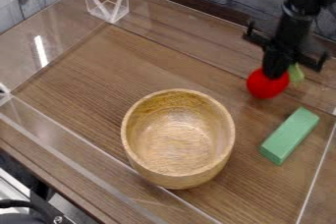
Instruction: Move the red fruit to the left
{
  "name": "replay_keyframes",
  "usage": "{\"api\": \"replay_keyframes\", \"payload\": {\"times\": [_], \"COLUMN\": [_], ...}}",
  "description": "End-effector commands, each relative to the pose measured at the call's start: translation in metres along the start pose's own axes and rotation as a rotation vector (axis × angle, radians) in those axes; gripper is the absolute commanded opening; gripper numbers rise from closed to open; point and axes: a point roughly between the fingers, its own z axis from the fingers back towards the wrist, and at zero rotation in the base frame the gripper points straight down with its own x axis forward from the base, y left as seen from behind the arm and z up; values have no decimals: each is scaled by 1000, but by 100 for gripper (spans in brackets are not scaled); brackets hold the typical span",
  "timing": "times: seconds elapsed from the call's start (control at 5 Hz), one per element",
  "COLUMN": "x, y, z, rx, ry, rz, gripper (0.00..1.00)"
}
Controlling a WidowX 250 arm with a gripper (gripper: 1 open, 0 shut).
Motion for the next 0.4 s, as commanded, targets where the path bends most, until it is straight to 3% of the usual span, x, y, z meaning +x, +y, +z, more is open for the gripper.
{"api": "replay_keyframes", "payload": {"times": [0.0,0.2], "x": [22,25], "y": [35,82], "z": [49,53], "rx": [-3,22], "ry": [-116,-118], "rz": [99,189], "gripper": [0,0]}}
